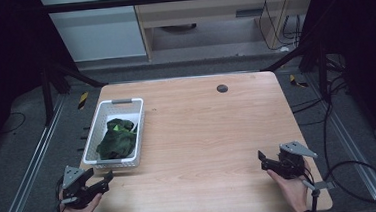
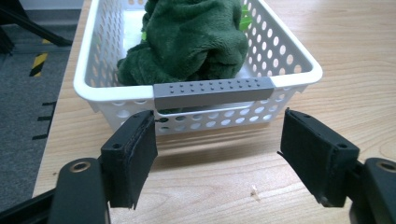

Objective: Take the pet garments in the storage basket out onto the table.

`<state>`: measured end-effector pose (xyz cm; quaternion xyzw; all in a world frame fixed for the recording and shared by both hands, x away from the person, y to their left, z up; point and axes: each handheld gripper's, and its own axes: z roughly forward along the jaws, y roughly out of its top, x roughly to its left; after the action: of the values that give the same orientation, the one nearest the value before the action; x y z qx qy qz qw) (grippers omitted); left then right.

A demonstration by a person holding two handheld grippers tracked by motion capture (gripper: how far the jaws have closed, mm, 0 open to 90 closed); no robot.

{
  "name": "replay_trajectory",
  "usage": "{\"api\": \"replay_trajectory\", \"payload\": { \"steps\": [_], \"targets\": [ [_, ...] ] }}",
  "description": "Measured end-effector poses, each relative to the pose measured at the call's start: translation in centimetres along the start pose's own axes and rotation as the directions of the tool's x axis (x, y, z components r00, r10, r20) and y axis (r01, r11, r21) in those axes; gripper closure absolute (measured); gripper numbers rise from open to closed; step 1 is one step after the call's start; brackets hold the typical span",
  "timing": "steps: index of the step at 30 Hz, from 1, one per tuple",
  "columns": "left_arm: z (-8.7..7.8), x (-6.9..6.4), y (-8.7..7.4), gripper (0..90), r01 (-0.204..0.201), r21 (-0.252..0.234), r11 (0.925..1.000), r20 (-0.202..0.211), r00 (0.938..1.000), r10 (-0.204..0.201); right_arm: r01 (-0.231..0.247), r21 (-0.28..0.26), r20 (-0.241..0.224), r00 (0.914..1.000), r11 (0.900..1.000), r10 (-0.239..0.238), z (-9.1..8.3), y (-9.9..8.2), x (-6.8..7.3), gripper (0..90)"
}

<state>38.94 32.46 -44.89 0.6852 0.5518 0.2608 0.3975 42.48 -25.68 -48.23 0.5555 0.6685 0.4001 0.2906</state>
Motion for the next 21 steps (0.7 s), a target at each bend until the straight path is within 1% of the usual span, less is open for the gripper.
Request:
{"api": "replay_trajectory", "payload": {
  "steps": [4, 8, 9, 11, 14, 15, 21],
  "targets": [
    [-0.1, -0.1, 0.3, 25.2, 0.0, -0.001, 1.0, 0.004, 1.0, 0.0, -0.001, 0.004, -0.001, 1.0, 1.0, 0.001, 0.0, 0.0, 0.0, 16.2],
    [-0.5, 0.0, 0.7, 24.6, 0.008, -0.025, 0.9996, 0.008, 0.9999, -0.008, 0.006, 0.01, 0.003, 1.0, 0.9999, -0.006, 0.1, 0.0, 0.0, 15.9],
    [-0.7, 0.0, 1.0, 24.2, 0.013, -0.034, 0.9993, 0.013, 0.9998, -0.013, 0.008, 0.011, 0.008, 0.9999, 0.9999, -0.008, 0.2, 0.1, 0.0, 15.7],
    [-0.9, -0.1, 1.4, 23.9, 0.014, -0.041, 0.9991, 0.016, 0.9998, -0.014, 0.0, 0.015, 0.005, 1.0, 0.9999, 0.0, 0.2, 0.1, 0.0, 15.4],
    [-1.1, -0.2, 2.0, 23.4, 0.017, -0.055, 0.9984, 0.021, 0.9996, -0.016, 0.003, 0.012, 0.005, 1.0, 0.9999, -0.003, 0.2, 0.2, 0.0, 15.2],
    [-1.1, -0.2, 2.0, 23.3, 0.017, -0.055, 0.9984, 0.021, 0.9996, -0.016, 0.004, 0.011, 0.006, 1.0, 0.9999, -0.004, 0.2, 0.3, 0.0, 15.2],
    [-1.4, -0.3, 3.4, 22.4, 0.021, -0.067, 0.9975, 0.039, 0.9991, -0.019, 0.006, 0.011, 0.003, 1.0, 0.9999, -0.006, 0.3, 0.5, 0.1, 15.0]
  ]
}}
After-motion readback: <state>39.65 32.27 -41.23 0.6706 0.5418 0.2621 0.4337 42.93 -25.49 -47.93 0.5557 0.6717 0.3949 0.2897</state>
